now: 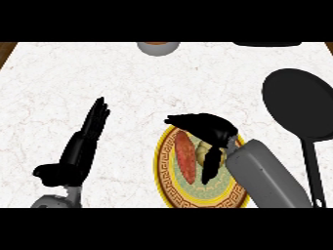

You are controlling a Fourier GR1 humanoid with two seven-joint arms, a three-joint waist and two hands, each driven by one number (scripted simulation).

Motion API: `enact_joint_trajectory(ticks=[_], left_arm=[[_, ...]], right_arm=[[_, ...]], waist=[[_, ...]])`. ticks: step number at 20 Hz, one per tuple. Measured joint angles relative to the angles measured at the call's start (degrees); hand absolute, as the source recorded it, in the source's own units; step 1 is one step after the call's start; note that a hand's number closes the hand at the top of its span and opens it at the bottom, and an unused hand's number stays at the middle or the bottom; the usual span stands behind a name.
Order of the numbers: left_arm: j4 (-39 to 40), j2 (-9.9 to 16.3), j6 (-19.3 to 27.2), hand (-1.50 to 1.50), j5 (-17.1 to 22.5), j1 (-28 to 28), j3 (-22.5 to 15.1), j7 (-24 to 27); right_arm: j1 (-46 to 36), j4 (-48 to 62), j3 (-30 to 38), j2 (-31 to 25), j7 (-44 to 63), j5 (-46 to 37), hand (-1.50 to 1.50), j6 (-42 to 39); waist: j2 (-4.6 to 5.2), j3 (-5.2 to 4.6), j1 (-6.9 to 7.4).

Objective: Pick the sweet potato from the plate and place it in the pan

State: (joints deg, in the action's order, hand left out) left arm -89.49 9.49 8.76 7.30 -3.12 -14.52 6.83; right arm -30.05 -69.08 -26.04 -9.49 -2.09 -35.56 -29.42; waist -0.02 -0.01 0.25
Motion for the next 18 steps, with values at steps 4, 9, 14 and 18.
enact_joint_trajectory(ticks=[4, 9, 14, 18], left_arm=[[1.0, -0.6, -1.4, 0.0, -0.5, -0.4, 1.4, 0.3], [0.4, -0.5, -2.9, 0.0, -0.5, 1.1, 2.3, 0.9], [-0.5, -1.3, -2.9, 0.0, -1.6, 1.9, 1.9, 0.6], [0.6, -2.0, -2.9, 0.0, -2.2, 0.1, 2.6, -0.4]], right_arm=[[1.0, 1.8, -0.1, 2.5, -0.1, -3.5, -1.5, 0.9], [-0.6, 7.7, -1.2, 3.4, -4.8, -7.8, 1.5, 3.0], [-1.6, 9.0, -2.7, 3.3, -8.4, -12.6, 1.5, 6.2], [-2.7, 10.7, -2.2, 4.4, -9.7, -15.0, 1.5, 7.6]], waist=[[-0.07, -0.02, -0.02], [-0.58, -0.14, 0.19], [-1.02, -0.19, 0.07], [-1.08, -0.21, -0.07]])
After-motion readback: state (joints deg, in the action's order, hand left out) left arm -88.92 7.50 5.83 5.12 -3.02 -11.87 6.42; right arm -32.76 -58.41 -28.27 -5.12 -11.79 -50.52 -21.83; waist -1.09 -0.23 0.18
